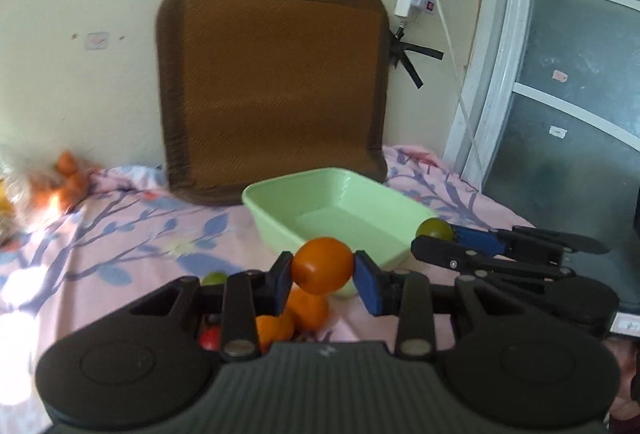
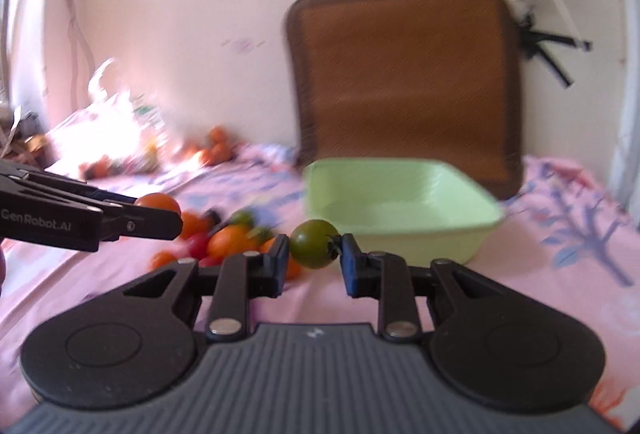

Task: Organize fruits
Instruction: 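Carry both tomatoes over the green bowl and open both tools to drop them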

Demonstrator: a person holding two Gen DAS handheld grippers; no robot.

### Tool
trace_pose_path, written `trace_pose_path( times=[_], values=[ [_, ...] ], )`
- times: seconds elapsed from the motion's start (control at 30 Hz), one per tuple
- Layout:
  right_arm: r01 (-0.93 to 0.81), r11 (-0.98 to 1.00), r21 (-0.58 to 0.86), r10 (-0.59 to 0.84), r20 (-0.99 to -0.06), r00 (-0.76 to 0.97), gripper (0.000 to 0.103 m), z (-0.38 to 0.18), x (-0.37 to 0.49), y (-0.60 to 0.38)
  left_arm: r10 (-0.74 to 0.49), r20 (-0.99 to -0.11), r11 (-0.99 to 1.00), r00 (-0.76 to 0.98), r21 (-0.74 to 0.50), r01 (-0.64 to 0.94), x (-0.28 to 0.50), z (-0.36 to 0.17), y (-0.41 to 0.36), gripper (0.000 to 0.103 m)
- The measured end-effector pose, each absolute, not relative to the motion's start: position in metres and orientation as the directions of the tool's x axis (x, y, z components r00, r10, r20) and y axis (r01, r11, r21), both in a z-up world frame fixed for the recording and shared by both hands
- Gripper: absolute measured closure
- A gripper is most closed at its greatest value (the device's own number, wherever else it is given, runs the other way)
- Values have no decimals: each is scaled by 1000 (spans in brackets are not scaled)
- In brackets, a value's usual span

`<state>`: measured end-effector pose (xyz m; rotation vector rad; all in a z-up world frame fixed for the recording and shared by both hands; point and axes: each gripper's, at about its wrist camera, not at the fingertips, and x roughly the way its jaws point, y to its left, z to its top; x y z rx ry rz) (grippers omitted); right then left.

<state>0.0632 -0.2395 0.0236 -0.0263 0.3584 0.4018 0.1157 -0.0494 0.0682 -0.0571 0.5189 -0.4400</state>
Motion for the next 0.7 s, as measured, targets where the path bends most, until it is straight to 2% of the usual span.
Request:
trace_pose_path(
  times=[0.1, 0.2, 0.53, 0.57, 0.7],
  values=[
    [-322, 945, 62, 324, -319, 890, 73, 32, 87, -263, -426, -493, 902, 759, -171, 396, 154, 64, -79, 70],
    [-288, 956, 55, 289, -336, 897, 73, 30, 114, -277, -408, -533, 910, 741, -177, 374, 180, 53, -99, 70],
    [-296, 955, 17, 279, -388, 878, 72, 9, 144, -290, -352, -581, 930, 733, -130, 344, 195, 31, -123, 69],
    [-295, 955, 21, 279, -391, 877, 71, 8, 145, -291, -345, -580, 932, 738, -120, 342, 195, 33, -124, 67],
    [-293, 955, 49, 290, -375, 881, 70, 8, 144, -299, -337, -534, 936, 775, -101, 338, 182, 44, -121, 52]
  ],
)
